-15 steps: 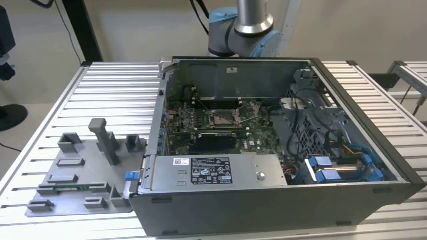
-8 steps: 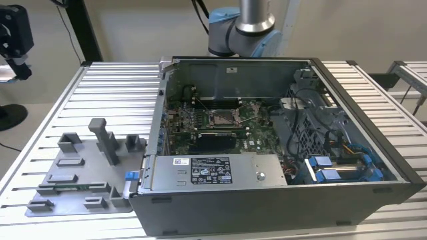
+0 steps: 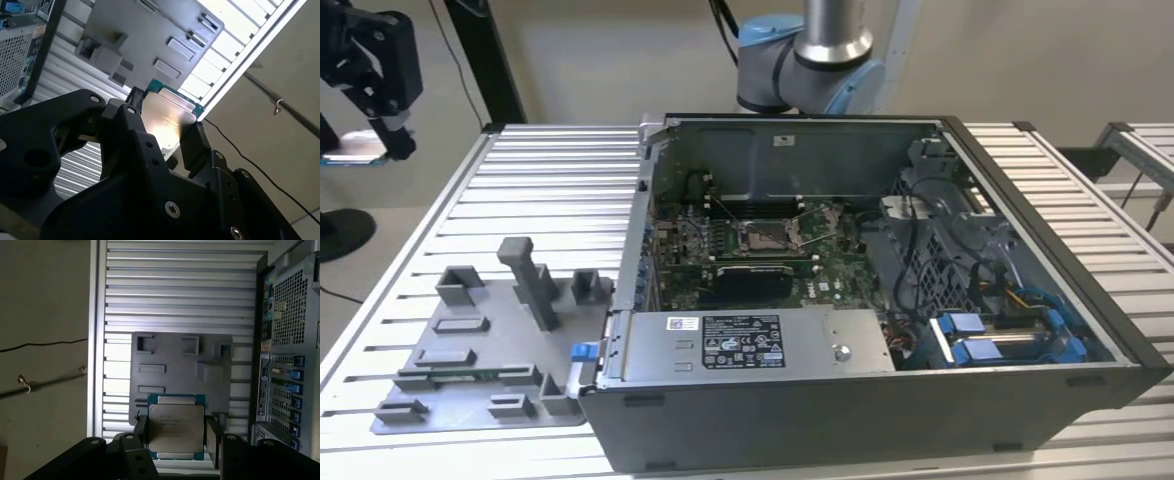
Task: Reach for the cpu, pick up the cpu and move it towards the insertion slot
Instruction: 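Pick up the cpu and move it towards the insertion slot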
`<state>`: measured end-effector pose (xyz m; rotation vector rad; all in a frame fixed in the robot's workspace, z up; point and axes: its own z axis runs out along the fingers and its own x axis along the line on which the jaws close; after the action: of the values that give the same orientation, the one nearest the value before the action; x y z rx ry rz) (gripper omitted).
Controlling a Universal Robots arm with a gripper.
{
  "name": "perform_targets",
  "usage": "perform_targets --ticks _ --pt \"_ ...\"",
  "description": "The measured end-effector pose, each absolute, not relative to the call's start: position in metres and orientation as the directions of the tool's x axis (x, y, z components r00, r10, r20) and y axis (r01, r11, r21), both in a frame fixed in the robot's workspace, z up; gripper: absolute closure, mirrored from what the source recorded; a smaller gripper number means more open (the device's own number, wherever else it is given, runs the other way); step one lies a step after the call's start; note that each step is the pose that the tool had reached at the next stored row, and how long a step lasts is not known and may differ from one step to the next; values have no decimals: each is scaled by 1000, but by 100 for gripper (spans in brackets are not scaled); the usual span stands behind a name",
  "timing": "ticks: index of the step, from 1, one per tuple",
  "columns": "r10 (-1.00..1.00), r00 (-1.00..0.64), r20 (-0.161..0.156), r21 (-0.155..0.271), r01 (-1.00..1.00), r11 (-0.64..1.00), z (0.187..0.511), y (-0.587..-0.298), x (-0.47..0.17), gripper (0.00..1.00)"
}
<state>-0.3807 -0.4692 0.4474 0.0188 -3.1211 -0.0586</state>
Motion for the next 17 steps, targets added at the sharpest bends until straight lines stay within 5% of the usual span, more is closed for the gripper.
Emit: perform_targets --ticks 17 --pt "-12 -1000 20 37 -12 999 447 -469 -336 100"
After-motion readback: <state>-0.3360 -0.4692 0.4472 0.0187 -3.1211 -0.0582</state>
